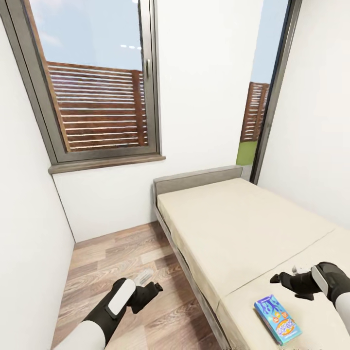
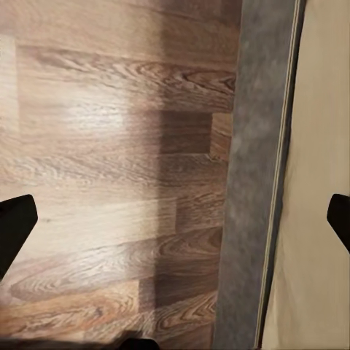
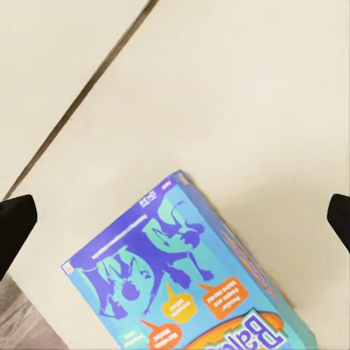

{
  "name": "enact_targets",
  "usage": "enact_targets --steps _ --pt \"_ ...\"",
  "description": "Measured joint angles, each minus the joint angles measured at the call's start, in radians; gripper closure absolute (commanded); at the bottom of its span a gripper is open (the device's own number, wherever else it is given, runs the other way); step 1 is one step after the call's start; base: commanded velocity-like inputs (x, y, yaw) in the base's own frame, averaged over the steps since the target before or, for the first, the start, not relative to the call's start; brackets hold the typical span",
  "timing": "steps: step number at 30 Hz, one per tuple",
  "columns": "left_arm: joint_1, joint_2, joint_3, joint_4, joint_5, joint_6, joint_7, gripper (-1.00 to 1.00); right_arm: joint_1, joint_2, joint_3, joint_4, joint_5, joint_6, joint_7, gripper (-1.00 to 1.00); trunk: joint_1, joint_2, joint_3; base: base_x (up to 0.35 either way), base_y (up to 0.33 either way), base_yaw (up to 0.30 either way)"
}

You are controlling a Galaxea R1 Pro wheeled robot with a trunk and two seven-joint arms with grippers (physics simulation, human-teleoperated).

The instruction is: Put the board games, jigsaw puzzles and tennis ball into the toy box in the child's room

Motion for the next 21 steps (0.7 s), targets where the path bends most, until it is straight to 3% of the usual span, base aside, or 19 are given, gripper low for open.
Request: enact_targets --steps 8,21 --pt "0.000 0.000 -0.010 -0.001 0.000 0.000 0.002 -1.00 0.001 -0.011 0.002 -0.001 0.000 0.004 0.057 -1.00 0.031 -0.056 -0.025 0.000 0.000 0.000" --pt "0.000 -0.001 -0.012 -0.003 0.000 0.003 0.001 -1.00 0.003 -0.008 0.006 -0.005 0.000 -0.002 0.061 -1.00 0.081 -0.147 -0.066 0.000 0.000 0.000"
